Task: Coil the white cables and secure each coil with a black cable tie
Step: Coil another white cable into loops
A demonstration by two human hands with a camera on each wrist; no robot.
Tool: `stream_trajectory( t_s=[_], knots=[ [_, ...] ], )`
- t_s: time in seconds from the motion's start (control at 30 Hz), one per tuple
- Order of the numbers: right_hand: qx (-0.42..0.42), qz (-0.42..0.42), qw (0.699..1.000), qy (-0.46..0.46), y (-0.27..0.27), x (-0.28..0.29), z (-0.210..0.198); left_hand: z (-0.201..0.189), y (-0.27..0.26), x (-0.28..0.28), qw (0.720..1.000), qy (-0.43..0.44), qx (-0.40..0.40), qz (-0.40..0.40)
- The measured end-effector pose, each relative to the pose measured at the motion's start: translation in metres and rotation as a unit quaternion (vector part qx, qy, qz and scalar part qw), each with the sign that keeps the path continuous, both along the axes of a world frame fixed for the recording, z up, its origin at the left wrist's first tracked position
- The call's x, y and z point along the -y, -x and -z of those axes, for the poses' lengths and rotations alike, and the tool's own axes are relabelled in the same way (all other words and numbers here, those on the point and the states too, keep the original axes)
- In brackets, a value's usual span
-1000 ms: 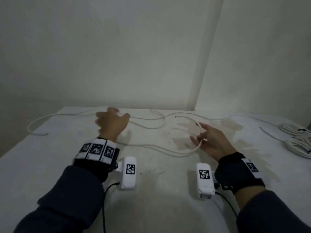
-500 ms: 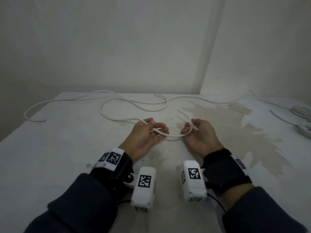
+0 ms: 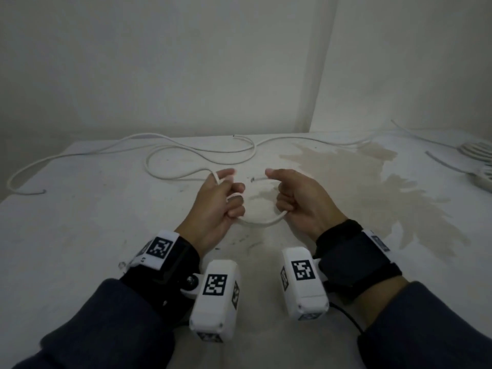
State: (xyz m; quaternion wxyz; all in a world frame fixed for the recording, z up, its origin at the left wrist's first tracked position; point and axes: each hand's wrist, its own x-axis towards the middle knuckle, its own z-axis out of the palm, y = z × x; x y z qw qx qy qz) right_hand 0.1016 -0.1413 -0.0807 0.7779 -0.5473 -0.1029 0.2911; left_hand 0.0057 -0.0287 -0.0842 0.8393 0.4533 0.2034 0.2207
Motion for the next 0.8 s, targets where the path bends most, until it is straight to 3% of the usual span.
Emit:
stream_trajectory(
  t_s=[0.17, 0.5, 0.67, 0.8],
  knots=[
    [0.111, -0.003, 0.991, 0.075, 0.003, 0.0, 0.001, 0.002, 0.004, 0.004, 0.99, -0.086, -0.058, 0.095],
    [0.158, -0.052, 0.983, 0.075, 0.008, -0.001, -0.003, 0.003, 0.009, 0.005, 0.97, -0.171, -0.074, 0.157],
    [0.103, -0.1, 0.99, 0.003, 0.008, 0.002, -0.003, 0.001, 0.009, 0.001, 0.988, -0.108, -0.017, 0.11],
    [0.086, -0.209, 0.974, -0.014, 0.013, 0.005, -0.005, 0.0, 0.006, -0.004, 0.996, -0.013, 0.062, 0.07]
  ],
)
